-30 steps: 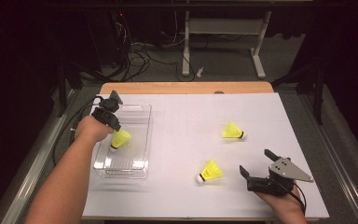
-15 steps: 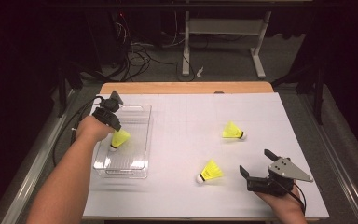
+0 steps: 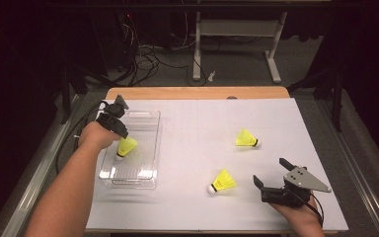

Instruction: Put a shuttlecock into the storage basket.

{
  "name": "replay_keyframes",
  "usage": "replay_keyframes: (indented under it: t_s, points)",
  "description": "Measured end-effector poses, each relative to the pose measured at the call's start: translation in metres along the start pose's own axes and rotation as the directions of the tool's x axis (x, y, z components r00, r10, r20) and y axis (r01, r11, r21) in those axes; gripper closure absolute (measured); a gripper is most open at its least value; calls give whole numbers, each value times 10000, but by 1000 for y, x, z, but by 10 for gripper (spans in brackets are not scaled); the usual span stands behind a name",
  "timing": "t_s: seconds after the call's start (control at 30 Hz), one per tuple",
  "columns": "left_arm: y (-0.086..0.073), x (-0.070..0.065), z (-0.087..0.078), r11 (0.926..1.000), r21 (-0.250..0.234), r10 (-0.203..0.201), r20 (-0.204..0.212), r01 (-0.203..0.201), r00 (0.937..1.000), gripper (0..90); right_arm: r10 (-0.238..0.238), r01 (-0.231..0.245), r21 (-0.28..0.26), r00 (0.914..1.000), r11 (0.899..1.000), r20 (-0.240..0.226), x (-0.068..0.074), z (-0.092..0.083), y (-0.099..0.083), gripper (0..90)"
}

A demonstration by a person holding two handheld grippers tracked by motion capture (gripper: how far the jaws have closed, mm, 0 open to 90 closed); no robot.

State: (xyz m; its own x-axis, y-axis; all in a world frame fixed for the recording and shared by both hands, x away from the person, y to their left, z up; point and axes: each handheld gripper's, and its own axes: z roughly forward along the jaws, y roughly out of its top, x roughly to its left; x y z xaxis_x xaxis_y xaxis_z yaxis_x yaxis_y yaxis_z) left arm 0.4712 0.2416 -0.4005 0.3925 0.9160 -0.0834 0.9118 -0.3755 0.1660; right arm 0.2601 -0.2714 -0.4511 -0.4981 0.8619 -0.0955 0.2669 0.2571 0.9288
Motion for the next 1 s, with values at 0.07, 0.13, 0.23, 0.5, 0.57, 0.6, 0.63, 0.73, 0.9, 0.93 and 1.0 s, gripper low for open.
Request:
replay_keyframes:
  t_s: [0.07, 0.13, 0.23, 0.5, 0.57, 0.6, 0.63, 0.73, 0.9, 0.93, 1.0]
  points:
    - [0, 0, -1, 10000, -69, 4, 59, -3, 10000, 753, -4, 4, 2, 10000, 10000, -1, 0, 0, 0, 5]
    - [1, 0, -2, 10000, -79, 17, 93, -17, 10000, 746, -21, 21, 4, 10000, 10000, -5, 0, 0, 0, 5]
    - [1, 1, -2, 9999, -147, -33, 153, 35, 9999, 708, -32, 32, 25, 10000, 10000, -6, 1, 1, 0, 5]
    - [2, 0, -5, 9997, -248, -79, 208, 84, 9998, 580, -66, 66, 51, 10000, 10000, -9, 1, 2, 0, 5]
    - [2, 0, -6, 9996, -269, -72, 254, 79, 9997, 544, -66, 66, 61, 10000, 10000, -21, 1, 2, 0, 5]
    - [2, -1, -7, 9995, -300, -59, 240, 66, 9997, 525, -70, 71, 58, 10000, 10000, -26, 1, 2, 0, 5]
    - [2, -1, -7, 9995, -300, -59, 240, 66, 9997, 505, -67, 67, 60, 10000, 10000, -26, 1, 2, 0, 5]
    - [1, -2, -10, 9992, -383, -46, 253, 56, 9997, 457, -73, 73, 57, 10000, 10000, -31, 1, 2, 0, 5]
    - [0, -6, -15, 9992, -396, -54, 250, 64, 9997, 380, -94, 94, 57, 10000, 9999, -21, 1, 2, 0, 5]
    - [0, -6, -16, 9991, -410, -59, 248, 69, 9997, 362, -91, 92, 39, 10000, 10000, -40, 1, 2, 0, 5]
    - [-1, -7, -19, 9989, -458, -46, 281, 59, 9996, 348, -80, 80, 36, 10000, 10000, -37, 1, 2, 0, 5]
